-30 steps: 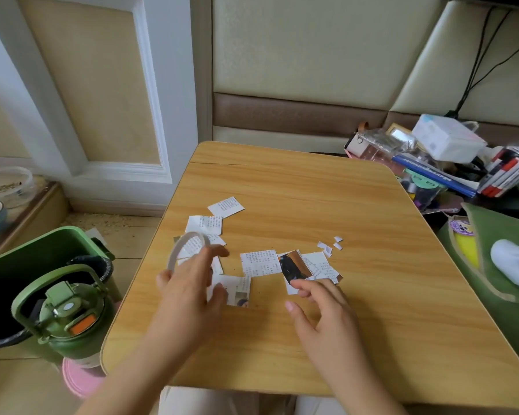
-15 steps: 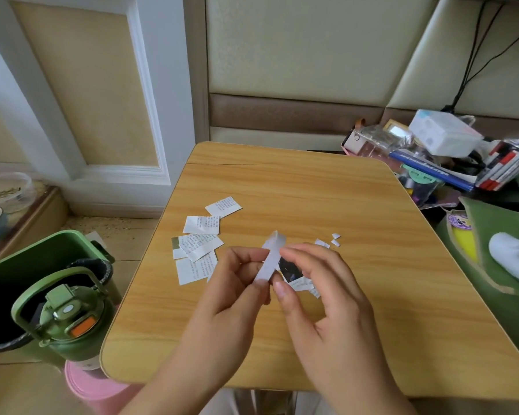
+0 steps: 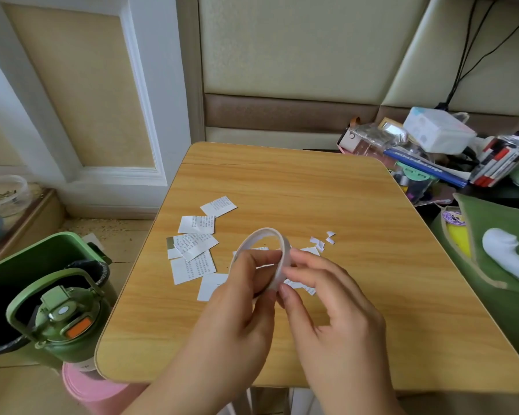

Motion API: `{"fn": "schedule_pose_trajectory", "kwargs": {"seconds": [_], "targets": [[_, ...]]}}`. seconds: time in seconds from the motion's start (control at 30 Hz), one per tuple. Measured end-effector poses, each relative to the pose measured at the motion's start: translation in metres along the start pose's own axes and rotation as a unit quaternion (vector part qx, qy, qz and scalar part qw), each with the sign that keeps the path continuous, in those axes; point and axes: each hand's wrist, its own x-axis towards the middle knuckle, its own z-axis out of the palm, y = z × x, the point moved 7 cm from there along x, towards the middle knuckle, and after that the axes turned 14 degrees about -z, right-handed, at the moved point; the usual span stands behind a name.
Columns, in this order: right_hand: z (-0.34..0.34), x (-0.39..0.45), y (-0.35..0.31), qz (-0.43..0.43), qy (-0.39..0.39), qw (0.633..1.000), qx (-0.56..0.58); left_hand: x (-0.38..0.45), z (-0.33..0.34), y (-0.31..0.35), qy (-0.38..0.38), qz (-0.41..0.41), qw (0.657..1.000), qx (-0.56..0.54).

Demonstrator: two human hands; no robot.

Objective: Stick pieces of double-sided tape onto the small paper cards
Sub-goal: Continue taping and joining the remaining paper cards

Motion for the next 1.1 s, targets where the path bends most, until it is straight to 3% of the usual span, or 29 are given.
{"fn": "schedule_pose_trajectory", "kwargs": {"seconds": [0.37, 0.53, 0.8, 1.1], "targets": [[0.002, 0.001, 0.017, 0.135, -0.038, 0.987, 0.083, -0.001, -0.007, 0.005, 0.038, -0.024, 0.998, 0.053], [0.004, 0.0, 0.018, 0.173, -0.043, 0.977, 0.119, 0.0, -0.011, 0.001, 0.059, -0.05, 0.997, 0.012], [0.006, 0.011, 0.011, 0.067, -0.101, 0.992, 0.045, -0.001, -0.011, 0.01, 0.07, -0.035, 0.996, 0.036], [0.002, 0.021, 0.011, 0.048, -0.101, 0.992, 0.058, -0.002, -0.017, 0.016, 0.108, 0.015, 0.99, 0.086]]}}
